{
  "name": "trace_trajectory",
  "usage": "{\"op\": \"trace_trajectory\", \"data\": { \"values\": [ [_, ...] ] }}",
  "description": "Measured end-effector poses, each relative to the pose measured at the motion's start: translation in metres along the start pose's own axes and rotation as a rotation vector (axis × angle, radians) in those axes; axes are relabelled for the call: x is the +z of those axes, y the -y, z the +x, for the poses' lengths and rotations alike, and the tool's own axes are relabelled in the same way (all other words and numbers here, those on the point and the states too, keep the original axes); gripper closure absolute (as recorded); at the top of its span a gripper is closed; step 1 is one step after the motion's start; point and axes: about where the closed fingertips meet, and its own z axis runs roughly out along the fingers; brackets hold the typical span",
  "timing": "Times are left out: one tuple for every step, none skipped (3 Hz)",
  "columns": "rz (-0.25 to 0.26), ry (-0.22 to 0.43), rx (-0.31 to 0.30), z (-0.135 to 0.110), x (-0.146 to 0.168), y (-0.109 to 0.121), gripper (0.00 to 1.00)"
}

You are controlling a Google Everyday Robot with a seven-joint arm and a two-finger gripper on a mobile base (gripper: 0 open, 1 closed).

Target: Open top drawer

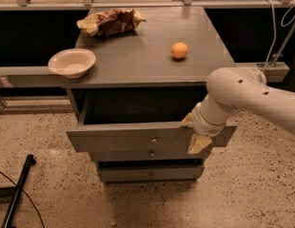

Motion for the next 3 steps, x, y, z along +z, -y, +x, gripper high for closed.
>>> {"op": "trace_trajectory", "data": {
  "values": [
    [-0.006,0.007,0.003,0.0000,-0.0088,-0.0081,0.55],
    [0.020,0.021,-0.004,-0.0032,-0.0172,-0.0087,0.37],
    [0.025,0.023,-0.005,-0.0037,-0.0186,-0.0086,0.14]
  ]
}}
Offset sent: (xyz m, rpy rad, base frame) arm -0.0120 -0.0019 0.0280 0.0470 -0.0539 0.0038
